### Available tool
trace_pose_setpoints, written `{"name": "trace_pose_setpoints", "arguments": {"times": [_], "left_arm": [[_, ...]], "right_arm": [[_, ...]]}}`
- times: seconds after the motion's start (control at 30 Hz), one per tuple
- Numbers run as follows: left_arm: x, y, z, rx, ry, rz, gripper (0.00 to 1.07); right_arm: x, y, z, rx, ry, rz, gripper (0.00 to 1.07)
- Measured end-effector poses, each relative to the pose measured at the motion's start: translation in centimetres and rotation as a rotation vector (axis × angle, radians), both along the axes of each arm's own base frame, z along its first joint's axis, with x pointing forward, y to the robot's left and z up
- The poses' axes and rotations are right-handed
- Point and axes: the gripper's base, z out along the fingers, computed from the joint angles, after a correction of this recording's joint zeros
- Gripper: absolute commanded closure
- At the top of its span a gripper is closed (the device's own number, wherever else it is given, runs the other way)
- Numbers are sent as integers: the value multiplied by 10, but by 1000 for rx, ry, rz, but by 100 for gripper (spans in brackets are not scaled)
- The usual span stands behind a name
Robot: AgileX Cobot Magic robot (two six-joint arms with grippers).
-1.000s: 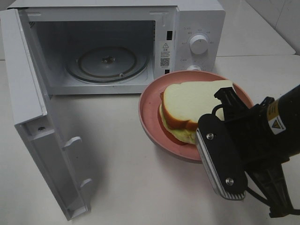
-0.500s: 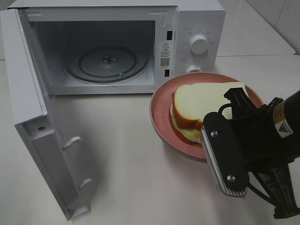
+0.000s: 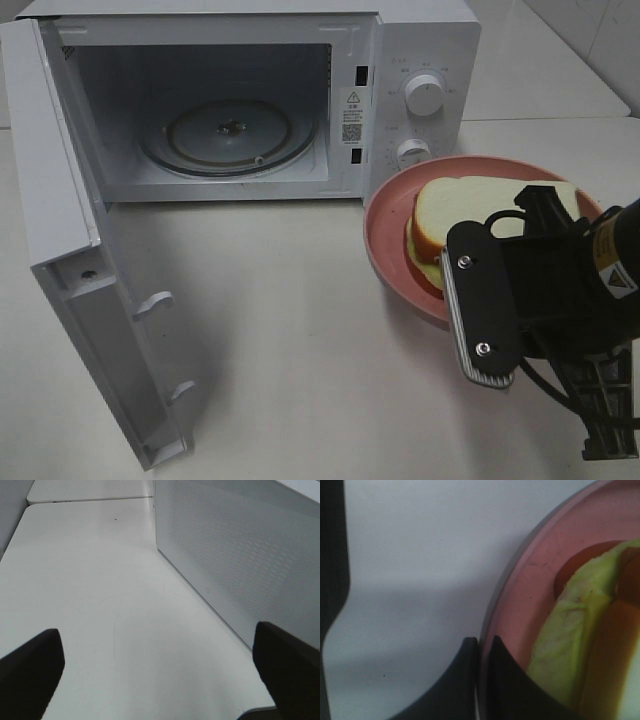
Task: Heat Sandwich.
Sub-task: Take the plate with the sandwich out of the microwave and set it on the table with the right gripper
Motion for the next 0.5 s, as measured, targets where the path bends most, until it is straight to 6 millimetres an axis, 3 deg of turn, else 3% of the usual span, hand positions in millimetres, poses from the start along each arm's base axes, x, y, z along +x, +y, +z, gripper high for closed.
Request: {"name": "trace_pose_setpoints", "arguments": {"times": [0.5], "left_arm": [[0,0,0,0,0,0,9]], "right_arm": [[6,-10,2,31,-61,-347,106]]}}
